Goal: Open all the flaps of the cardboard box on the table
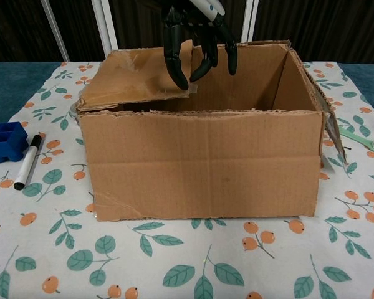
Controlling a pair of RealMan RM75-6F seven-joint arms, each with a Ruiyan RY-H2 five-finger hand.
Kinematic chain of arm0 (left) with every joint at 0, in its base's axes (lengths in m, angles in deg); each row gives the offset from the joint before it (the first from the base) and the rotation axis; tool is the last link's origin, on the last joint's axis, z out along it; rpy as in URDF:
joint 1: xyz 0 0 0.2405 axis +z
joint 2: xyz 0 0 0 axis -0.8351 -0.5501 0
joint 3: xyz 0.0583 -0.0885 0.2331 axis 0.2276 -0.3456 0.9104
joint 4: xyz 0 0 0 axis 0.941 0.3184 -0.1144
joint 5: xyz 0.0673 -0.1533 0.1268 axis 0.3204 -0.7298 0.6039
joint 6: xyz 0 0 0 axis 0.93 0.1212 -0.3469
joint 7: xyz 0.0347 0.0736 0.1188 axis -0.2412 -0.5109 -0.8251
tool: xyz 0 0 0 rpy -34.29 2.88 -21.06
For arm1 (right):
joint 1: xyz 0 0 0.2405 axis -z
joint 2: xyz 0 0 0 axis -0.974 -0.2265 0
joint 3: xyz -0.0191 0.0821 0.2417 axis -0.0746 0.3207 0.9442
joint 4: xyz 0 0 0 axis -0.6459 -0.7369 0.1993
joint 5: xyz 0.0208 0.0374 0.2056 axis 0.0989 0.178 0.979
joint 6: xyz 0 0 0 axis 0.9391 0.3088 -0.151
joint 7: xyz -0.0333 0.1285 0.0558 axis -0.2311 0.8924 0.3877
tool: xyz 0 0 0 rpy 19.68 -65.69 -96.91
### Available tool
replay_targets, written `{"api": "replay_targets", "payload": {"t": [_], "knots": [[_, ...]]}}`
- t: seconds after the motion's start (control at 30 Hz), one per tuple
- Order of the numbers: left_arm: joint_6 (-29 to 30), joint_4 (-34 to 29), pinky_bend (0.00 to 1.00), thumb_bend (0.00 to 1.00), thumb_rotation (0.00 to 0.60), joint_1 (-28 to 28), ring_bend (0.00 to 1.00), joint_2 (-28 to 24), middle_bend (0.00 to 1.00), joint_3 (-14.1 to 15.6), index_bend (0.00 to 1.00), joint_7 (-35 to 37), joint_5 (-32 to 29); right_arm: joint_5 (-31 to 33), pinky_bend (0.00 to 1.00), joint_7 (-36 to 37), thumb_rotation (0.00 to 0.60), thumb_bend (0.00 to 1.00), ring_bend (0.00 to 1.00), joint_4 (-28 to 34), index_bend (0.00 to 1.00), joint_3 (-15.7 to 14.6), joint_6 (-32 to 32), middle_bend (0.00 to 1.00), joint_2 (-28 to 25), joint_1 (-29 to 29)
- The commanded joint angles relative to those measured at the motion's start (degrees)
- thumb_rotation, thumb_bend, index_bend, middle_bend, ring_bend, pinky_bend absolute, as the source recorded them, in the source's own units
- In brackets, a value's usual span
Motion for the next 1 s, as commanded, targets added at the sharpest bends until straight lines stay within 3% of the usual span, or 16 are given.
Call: {"api": "replay_targets", "payload": {"t": [0.03,1.0], "knots": [[-0.8,-0.5,0.0,0.17,0.6,0.2,0.13,0.0,0.56,-0.5,0.22,-1.1,-0.9,0.1,0.23,0.1,0.6,0.24,0.17,0.1,0.06,0.0,-0.1,0.23,0.0,0.0],[-5.8,-5.1,0.0,0.17,0.6,4.4,0.15,-7.6,0.61,-6.7,0.24,-11.3,-9.9,0.2,0.23,0.9,0.6,0.24,0.17,0.1,0.06,0.5,-0.3,0.22,0.1,0.0]]}}
